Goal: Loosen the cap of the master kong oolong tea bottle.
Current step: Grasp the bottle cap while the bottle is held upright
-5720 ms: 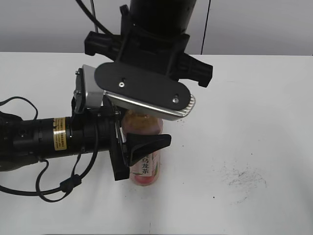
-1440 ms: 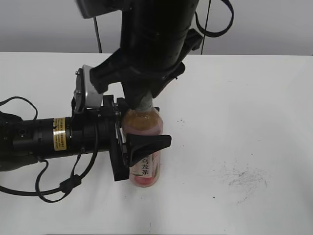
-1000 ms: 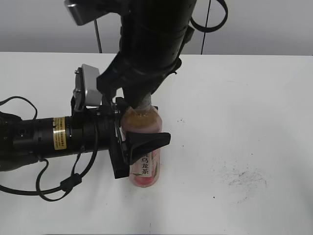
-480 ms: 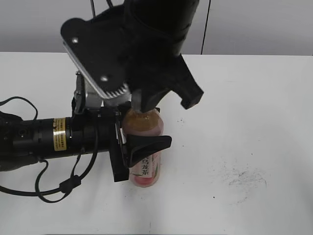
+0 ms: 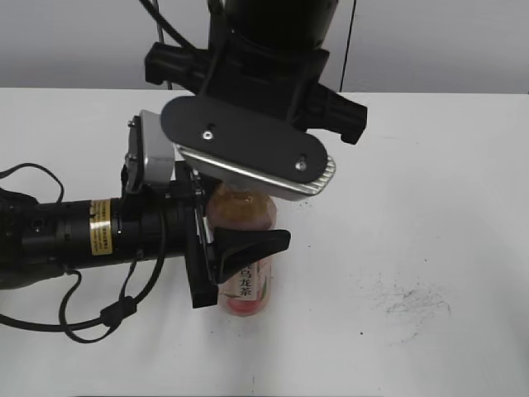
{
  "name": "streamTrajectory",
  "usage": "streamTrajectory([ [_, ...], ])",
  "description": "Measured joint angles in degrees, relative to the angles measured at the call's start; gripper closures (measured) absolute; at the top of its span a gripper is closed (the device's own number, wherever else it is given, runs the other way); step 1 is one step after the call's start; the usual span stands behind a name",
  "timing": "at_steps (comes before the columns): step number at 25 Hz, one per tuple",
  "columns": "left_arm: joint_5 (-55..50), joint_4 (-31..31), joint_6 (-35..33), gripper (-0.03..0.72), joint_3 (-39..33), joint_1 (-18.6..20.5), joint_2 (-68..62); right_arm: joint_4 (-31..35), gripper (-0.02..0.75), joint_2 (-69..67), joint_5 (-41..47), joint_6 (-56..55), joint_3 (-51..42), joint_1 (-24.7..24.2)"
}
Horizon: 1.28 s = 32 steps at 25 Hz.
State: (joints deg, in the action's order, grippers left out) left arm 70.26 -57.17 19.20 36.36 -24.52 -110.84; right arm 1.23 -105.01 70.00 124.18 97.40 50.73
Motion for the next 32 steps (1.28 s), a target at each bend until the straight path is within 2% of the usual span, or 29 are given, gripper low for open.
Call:
streamTrajectory([
  [3,0.1,-0.3,0.0,0.243,0.0,0.0,0.0,0.2,0.426,0.2,0.2,-12.9,0.0,0.0],
  [7,0.0,0.1,0.3,0.243,0.0,0.0,0.0,0.4,0.199,1.3,0.0,-37.2,0.0,0.0],
  [9,0.0,0.1,0.3,0.243,0.0,0.0,0.0,-0.8,0.135,1.3,0.0,-50.8,0.0,0.0],
  [17,0.0,0.1,0.3,0.243,0.0,0.0,0.0,-1.2,0.144,1.3,0.0,-95.1,0.0,-0.1],
  [20,-0.1,0.1,0.3,0.243,0.0,0.0,0.0,0.0,0.144,1.3,0.0,-106.1,0.0,-0.1],
  [25,-0.1,0.2,0.4,0.243,0.0,0.0,0.0,1.8,0.145,0.5,0.0,-116.9,0.0,-0.1],
  [32,-0.1,0.2,0.4,0.243,0.0,0.0,0.0,0.5,0.164,-1.1,0.1,-120.3,-0.1,-0.1],
])
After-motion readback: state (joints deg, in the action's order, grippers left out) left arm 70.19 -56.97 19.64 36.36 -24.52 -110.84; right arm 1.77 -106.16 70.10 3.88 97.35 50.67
